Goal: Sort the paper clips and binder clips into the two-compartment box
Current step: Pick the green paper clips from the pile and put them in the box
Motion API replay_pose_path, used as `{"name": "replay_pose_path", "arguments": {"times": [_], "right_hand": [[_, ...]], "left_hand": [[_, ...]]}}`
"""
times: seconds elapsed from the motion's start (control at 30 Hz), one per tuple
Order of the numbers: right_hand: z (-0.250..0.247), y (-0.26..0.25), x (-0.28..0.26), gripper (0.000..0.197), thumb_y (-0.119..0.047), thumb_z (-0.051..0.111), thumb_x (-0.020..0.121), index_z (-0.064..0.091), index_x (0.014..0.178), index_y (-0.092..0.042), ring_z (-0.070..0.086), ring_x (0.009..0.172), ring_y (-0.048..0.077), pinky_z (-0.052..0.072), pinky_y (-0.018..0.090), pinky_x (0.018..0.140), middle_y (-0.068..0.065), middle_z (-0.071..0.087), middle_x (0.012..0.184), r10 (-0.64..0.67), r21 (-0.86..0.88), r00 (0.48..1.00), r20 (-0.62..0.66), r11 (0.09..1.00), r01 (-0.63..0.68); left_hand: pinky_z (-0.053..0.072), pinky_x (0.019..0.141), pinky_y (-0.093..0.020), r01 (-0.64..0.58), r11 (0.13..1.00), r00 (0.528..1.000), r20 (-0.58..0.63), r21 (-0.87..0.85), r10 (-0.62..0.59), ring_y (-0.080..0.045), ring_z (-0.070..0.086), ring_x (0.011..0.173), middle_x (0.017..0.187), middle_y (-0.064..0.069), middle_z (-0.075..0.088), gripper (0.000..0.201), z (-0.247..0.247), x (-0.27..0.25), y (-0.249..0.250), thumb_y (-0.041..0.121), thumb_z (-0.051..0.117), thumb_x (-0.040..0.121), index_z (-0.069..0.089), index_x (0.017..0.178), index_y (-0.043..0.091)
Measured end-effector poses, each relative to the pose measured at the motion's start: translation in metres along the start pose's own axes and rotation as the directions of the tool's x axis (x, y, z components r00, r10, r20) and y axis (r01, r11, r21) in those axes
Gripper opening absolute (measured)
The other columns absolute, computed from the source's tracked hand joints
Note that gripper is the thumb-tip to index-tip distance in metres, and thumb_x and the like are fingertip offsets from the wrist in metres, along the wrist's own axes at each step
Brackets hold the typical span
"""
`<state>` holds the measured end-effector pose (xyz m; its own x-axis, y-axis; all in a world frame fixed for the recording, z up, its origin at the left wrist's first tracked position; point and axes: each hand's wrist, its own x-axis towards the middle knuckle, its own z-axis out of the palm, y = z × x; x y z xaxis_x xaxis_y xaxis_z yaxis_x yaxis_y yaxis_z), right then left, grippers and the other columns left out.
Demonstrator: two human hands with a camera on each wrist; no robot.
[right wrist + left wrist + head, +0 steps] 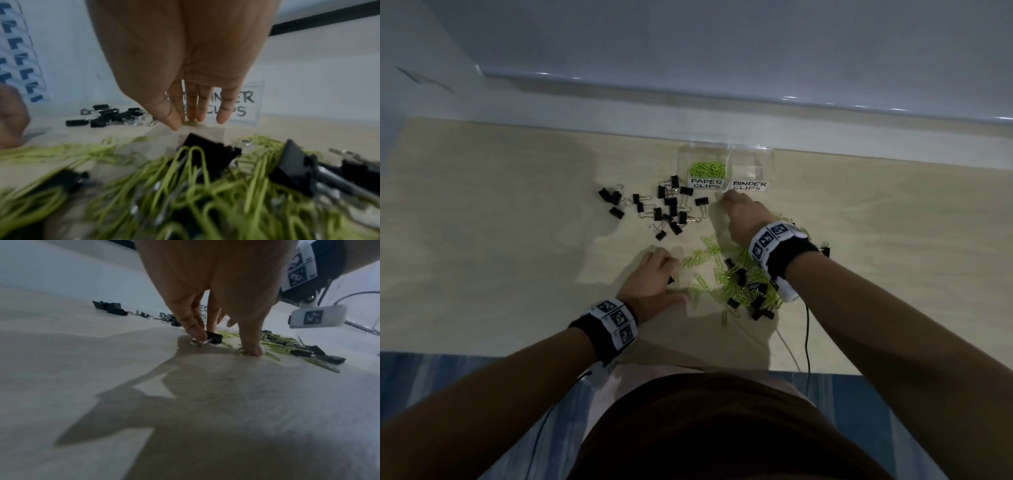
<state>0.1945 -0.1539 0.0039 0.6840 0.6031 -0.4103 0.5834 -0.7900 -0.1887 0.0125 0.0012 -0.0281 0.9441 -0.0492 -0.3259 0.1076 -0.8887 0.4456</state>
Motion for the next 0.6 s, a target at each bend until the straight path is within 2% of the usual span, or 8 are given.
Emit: {"name": "replay_pose_path", "arguments": {"times": [0.07,0.17,0.27,0.33,0.4,0.47,0.53,0.6], "right_hand": [[0.009,-0.002,-0.008,0.06,-0.001,0.056,0.078,0.039,0.135,-0.009,0.046,0.114,0.025,0.047,0.041,0.094,0.005,0.036,0.133,-0.018,-0.022,1.0,-0.005,1.0,0.018],[0.025,-0.003,-0.029,0.052,-0.003,0.057,0.078,0.047,0.128,-0.012,0.047,0.108,0.023,0.048,0.04,0.093,0.004,0.04,0.127,-0.108,-0.011,0.993,-0.045,0.994,0.108],[0.033,-0.005,-0.047,0.046,-0.014,0.053,0.082,0.051,0.128,-0.016,0.047,0.106,0.025,0.047,0.043,0.092,0.007,0.046,0.122,-0.257,-0.02,0.965,-0.054,0.966,0.256],[0.032,-0.004,-0.048,0.047,-0.02,0.055,0.083,0.051,0.13,-0.015,0.045,0.108,0.025,0.046,0.044,0.092,0.007,0.046,0.121,-0.268,0.034,0.962,-0.061,0.962,0.27],[0.03,-0.003,-0.044,0.055,-0.034,0.062,0.081,0.048,0.131,-0.017,0.04,0.111,0.022,0.045,0.041,0.094,0.004,0.042,0.123,-0.247,0.087,0.967,-0.064,0.964,0.252],[0.029,-0.007,-0.041,0.072,-0.048,0.07,0.072,0.044,0.133,-0.018,0.035,0.115,0.02,0.043,0.036,0.094,0.0,0.036,0.125,-0.221,0.112,0.975,-0.002,0.969,0.219],[0.032,-0.012,-0.039,0.079,-0.048,0.077,0.064,0.044,0.13,-0.019,0.033,0.114,0.02,0.043,0.034,0.088,0.0,0.035,0.125,-0.219,0.079,0.975,0.036,0.973,0.216],[0.035,-0.016,-0.039,0.076,-0.038,0.081,0.063,0.047,0.128,-0.018,0.035,0.112,0.021,0.044,0.036,0.089,0.002,0.037,0.123,-0.213,0.078,0.976,0.044,0.975,0.209]], "left_hand": [[0.04,0.098,-0.039,-0.011,1.0,0.999,-0.041,-0.006,0.011,-0.026,0.037,0.113,0.12,-0.01,0.044,0.071,-0.002,0.006,-0.002,0.056,0.064,0.076,0.05,0.126,0.007],[0.038,0.096,-0.039,-0.024,0.999,0.998,-0.05,0.046,0.027,-0.03,0.04,0.11,0.118,-0.013,0.05,0.086,-0.01,0.016,-0.012,0.073,0.049,0.068,0.055,0.122,0.006],[0.045,0.091,-0.047,-0.097,0.986,0.987,-0.112,0.136,0.112,-0.025,0.033,0.105,0.113,-0.015,0.055,0.079,-0.015,0.018,-0.011,0.067,0.052,0.071,0.059,0.118,0.004],[0.048,0.091,-0.046,-0.182,0.979,0.974,-0.117,0.088,0.192,-0.023,0.033,0.106,0.115,-0.016,0.054,0.084,-0.011,0.013,-0.002,0.067,0.046,0.072,0.054,0.124,0.001],[0.04,0.101,-0.041,-0.148,0.989,0.989,0.004,-0.019,0.148,-0.025,0.032,0.118,0.13,-0.015,0.04,0.102,-0.004,0.007,0.011,0.074,0.044,0.068,0.033,0.14,0.003],[0.035,0.104,-0.038,-0.049,0.998,0.995,0.082,-0.029,0.051,-0.026,0.028,0.123,0.136,-0.011,0.027,0.116,0.002,0.005,0.02,0.076,0.054,0.063,0.015,0.146,0.005],[0.036,0.105,-0.039,0.023,1.0,0.997,0.072,-0.008,-0.022,-0.028,0.028,0.123,0.134,-0.013,0.026,0.12,0.006,0.009,0.024,0.07,0.067,0.06,0.014,0.145,0.004],[0.037,0.103,-0.04,0.053,0.998,0.998,0.027,-0.017,-0.053,-0.03,0.034,0.12,0.129,-0.015,0.031,0.107,0.003,0.018,0.029,0.058,0.074,0.063,0.026,0.14,0.003]]}}
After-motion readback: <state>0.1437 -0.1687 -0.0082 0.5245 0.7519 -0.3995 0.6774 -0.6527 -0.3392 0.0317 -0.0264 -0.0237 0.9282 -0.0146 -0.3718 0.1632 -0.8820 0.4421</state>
